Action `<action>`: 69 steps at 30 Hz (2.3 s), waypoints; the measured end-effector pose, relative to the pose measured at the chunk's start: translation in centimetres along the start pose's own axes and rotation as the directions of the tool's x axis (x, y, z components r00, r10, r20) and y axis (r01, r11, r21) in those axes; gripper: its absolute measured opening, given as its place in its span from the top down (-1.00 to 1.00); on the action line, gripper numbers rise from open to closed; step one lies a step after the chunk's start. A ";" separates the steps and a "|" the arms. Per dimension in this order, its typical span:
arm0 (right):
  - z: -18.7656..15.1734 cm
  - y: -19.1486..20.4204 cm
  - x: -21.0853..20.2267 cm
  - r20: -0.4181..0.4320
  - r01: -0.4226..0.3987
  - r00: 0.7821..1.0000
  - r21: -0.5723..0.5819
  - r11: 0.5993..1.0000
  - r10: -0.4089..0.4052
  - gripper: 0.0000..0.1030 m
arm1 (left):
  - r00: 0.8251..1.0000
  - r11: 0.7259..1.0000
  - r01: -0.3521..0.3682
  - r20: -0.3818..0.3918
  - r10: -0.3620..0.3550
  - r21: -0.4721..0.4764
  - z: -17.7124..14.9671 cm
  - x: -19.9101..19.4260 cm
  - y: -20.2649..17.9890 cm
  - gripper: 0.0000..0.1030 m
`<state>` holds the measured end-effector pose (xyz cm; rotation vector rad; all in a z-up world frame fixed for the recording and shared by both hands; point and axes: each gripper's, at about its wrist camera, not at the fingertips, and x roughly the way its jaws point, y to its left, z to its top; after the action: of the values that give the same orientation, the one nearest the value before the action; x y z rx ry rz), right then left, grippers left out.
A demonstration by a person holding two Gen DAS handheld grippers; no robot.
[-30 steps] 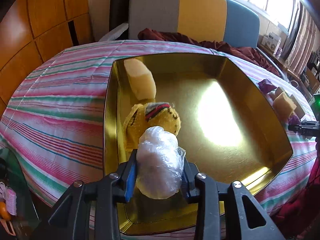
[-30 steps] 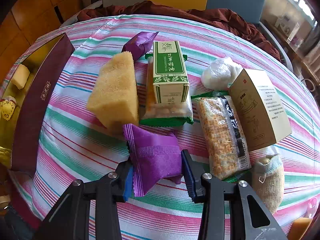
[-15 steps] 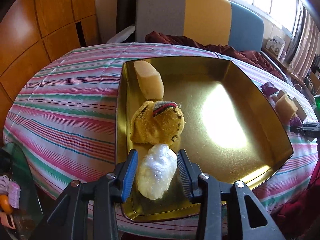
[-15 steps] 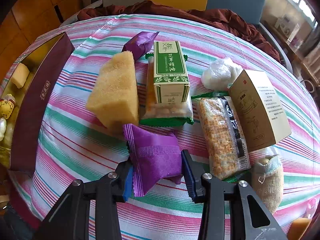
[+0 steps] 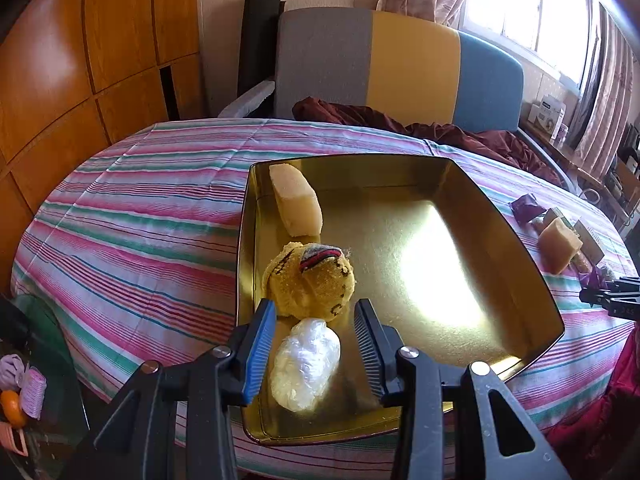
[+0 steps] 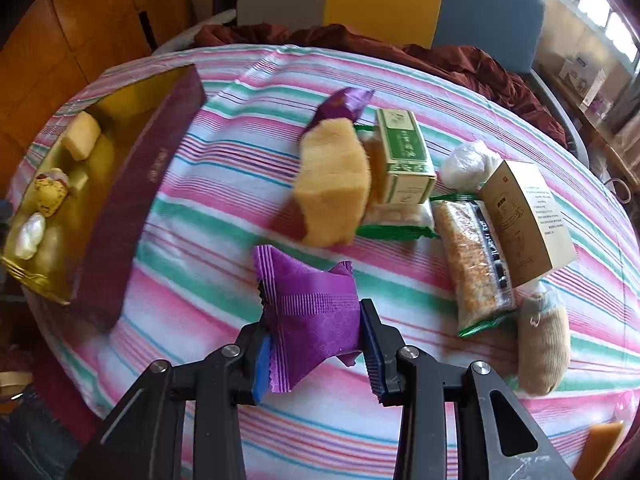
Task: Organize objects
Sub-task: 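Carry the plastic bag into the gold tray and open the left tool, then lower the purple snack into the gold tray and open the right tool, then grasp a second yellow sponge with the left tool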
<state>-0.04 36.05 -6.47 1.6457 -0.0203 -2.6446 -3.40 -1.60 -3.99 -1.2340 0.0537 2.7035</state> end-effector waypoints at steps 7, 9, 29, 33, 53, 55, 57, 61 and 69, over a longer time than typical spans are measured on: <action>1.9 6.1 -3.6 0.094 -0.132 0.986 -0.072 0.989 0.139 0.26 | 1.000 1.000 0.013 0.010 -0.013 -0.022 -0.2 -0.1 0.3 0.21; 3.0 8.6 -4.2 0.112 -0.174 0.976 -0.106 0.979 0.186 0.26 | 1.000 0.999 0.017 0.016 -0.016 -0.036 -0.2 -0.3 0.7 0.21; 4.9 30.4 4.5 -0.142 -0.422 0.906 -0.350 0.836 0.398 0.10 | 0.998 0.972 -0.033 0.045 0.045 -0.234 -0.1 -0.5 7.0 0.21; 4.4 29.8 4.6 -0.148 -0.456 0.890 -0.330 0.827 0.431 -0.01 | 0.998 0.972 -0.043 0.036 0.053 -0.233 -0.2 -0.3 6.7 0.21; 4.2 8.0 -2.5 0.125 -0.271 0.957 0.047 0.961 0.263 -0.77 | 0.992 0.993 0.120 0.050 -0.119 -0.006 2.0 -1.1 -2.7 0.21; 4.0 3.9 -3.3 0.147 -0.211 0.970 0.118 0.970 0.193 -0.79 | 0.987 0.988 0.152 0.040 -0.153 0.028 2.3 -0.9 -4.7 0.21; 4.1 -0.6 -4.0 0.176 -0.134 0.980 0.209 0.969 0.098 -0.82 | 0.982 0.981 0.182 0.032 -0.184 0.071 2.7 -1.0 -6.9 0.21; 3.3 -8.9 -5.4 0.228 0.004 0.968 0.400 0.917 -0.104 -0.93 | 0.970 0.957 0.238 0.012 -0.244 0.166 3.3 -1.1 -11.8 0.21; -1.9 -20.2 -5.7 0.271 -0.094 0.940 0.792 0.603 -0.209 -1.00 | 0.923 0.879 0.383 -0.081 -0.376 0.284 4.0 -0.4 -21.6 0.16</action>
<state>3.88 56.41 -2.70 1.2287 -1.3873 -3.1456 -2.54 20.07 -0.25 -1.0576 0.1908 2.2442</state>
